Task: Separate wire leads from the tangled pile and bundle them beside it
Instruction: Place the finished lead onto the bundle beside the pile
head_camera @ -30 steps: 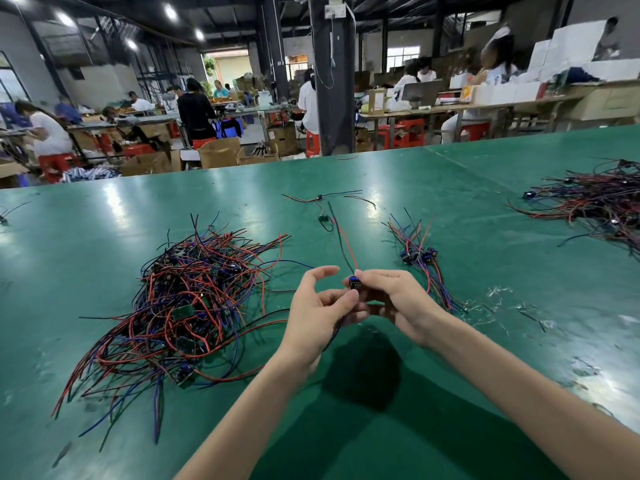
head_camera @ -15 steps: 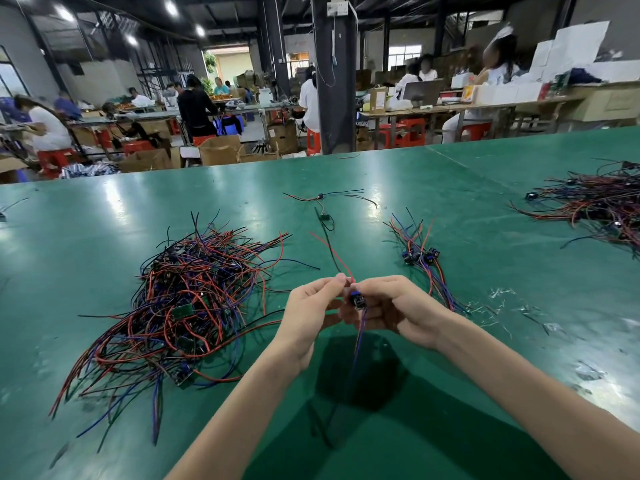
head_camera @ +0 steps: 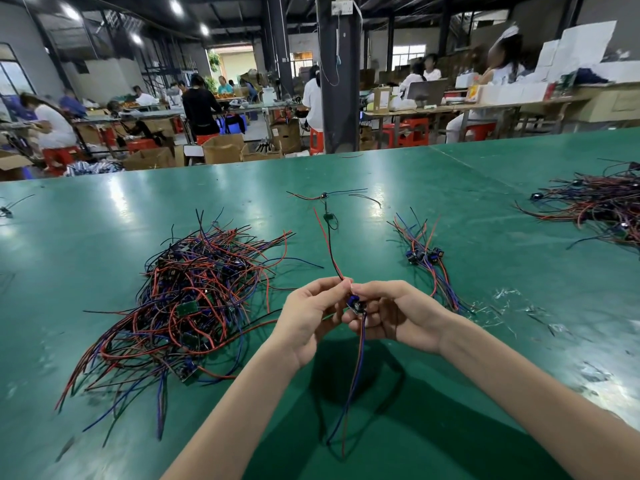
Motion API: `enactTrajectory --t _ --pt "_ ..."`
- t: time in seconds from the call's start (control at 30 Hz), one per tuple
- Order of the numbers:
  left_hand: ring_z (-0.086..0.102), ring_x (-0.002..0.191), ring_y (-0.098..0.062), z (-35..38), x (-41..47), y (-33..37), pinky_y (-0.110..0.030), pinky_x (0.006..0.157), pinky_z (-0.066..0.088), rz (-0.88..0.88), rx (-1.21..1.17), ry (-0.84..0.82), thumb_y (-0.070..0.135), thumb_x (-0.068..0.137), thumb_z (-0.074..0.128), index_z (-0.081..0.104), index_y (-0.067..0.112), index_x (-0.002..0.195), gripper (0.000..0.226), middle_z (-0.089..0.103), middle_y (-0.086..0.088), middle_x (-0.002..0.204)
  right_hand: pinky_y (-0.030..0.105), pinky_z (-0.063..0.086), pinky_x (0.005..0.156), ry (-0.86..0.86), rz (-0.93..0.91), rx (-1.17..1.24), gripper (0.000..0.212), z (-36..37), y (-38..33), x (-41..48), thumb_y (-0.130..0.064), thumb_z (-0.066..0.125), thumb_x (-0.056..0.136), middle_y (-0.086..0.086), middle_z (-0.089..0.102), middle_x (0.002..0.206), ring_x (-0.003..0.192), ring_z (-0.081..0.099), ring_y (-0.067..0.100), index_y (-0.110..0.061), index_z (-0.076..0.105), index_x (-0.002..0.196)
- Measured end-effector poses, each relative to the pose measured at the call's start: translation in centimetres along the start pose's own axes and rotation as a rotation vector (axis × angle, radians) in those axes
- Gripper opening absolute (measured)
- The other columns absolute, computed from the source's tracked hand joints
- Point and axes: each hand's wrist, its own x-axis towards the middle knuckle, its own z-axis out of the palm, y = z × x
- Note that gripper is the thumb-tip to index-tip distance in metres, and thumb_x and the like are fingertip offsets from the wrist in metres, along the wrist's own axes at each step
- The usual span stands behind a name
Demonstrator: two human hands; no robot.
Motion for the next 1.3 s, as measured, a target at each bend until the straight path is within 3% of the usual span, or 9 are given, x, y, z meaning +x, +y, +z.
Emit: enactTrajectory --t 0.1,0.27,0.37,0.53,0.7,1.0,1.1,1.23,1.3 --pt "0.057 0.05 -0.009 0.1 -0.1 -0.3 -0.024 0.062 0.044 0.05 0.034 0.027 0.008 0.081 0.069 0.067 0.011 0.086 0.006 0.068 -0.002 0.068 0.023 0.053 0.054 0.009 0.051 0.016 0.015 0.0 0.0 0.0 -0.023 0.064 0.071 0.008 0.069 0.07 0.055 0.064 0.014 -0.013 0.075 0.066" --pt "0.059 0.055 -0.005 0.1 0.1 -0.4 -0.019 0.06 0.044 0.065 0.04 0.053 0.008 0.083 0.068 0.065 0.014 0.082 0.006 0.067 0.002 0.067 0.024 0.049 0.056 0.012 0.082 0.058 0.017 -0.2 0.0 0.2 -0.024 0.062 0.074 0.005 0.065 0.065 0.051 0.058 0.012 -0.014 0.072 0.062" --pt "0.058 0.054 -0.004 0.1 0.2 -0.4 -0.015 0.053 0.045 0.044 0.004 0.042 0.007 0.083 0.068 0.065 0.011 0.081 0.005 0.066 -0.001 0.067 0.023 0.046 0.049 0.041 0.081 0.037 0.017 -0.2 0.0 0.3 -0.025 0.062 0.074 0.003 0.058 0.058 0.045 0.05 0.011 -0.015 0.07 0.062" --pt "0.059 0.054 -0.008 0.5 0.0 -0.6 -0.015 0.053 0.047 0.055 0.008 0.05 0.007 0.083 0.068 0.064 0.008 0.08 0.005 0.064 -0.005 0.069 0.017 0.035 0.039 0.199 -0.014 -0.193 0.019 -0.1 0.1 0.2 -0.018 0.056 0.085 -0.001 0.05 0.051 0.038 0.041 0.007 -0.012 0.06 0.068" --pt "0.045 0.046 -0.004 0.7 -0.1 -1.1 -0.015 0.051 0.043 0.126 0.085 0.105 0.004 0.086 0.064 0.063 0.005 0.078 0.008 0.063 0.003 0.057 0.016 0.023 0.038 0.281 -0.186 -0.52 0.025 -0.1 0.1 0.1 -0.012 0.058 0.081 0.005 0.046 0.051 0.043 0.034 0.012 -0.012 0.065 0.057" --pt "0.045 0.049 -0.007 0.7 -0.2 -1.6 -0.019 0.054 0.04 0.183 0.125 0.137 0.001 0.085 0.064 0.062 0.004 0.079 0.007 0.063 0.002 0.058 0.016 0.026 0.036 0.249 -0.11 -0.422 0.028 -0.3 0.5 0.3 -0.015 0.056 0.084 0.007 0.051 0.049 0.035 0.035 0.012 -0.008 0.065 0.059" --pt "0.045 0.05 -0.007 0.5 0.0 -2.1 -0.017 0.051 0.041 0.294 0.259 0.159 0.001 0.084 0.066 0.062 0.005 0.076 0.01 0.063 0.004 0.058 0.015 0.028 0.035 0.246 -0.048 -0.41 0.027 -0.3 0.5 0.3 -0.017 0.053 0.086 0.005 0.051 0.046 0.031 0.036 0.01 -0.004 0.064 0.064" --pt "0.052 0.056 0.0 0.2 0.0 -2.7 -0.014 0.06 0.043 0.588 0.738 0.182 0.008 0.083 0.07 0.06 0.018 0.072 0.018 0.063 0.008 0.063 0.013 0.026 0.035 0.291 -0.004 -0.403 0.03 -0.3 0.7 0.4 -0.013 0.052 0.084 0.006 0.05 0.043 0.029 0.035 0.009 -0.003 0.062 0.057" --pt "0.052 0.055 0.002 0.2 -0.1 -2.8 -0.013 0.059 0.042 0.65 0.8 0.187 0.011 0.083 0.07 0.06 0.019 0.071 0.018 0.062 0.01 0.061 0.013 0.027 0.035 0.282 0.024 -0.376 0.029 -0.4 0.7 0.4 -0.013 0.052 0.084 0.006 0.05 0.044 0.03 0.036 0.009 -0.003 0.061 0.059"
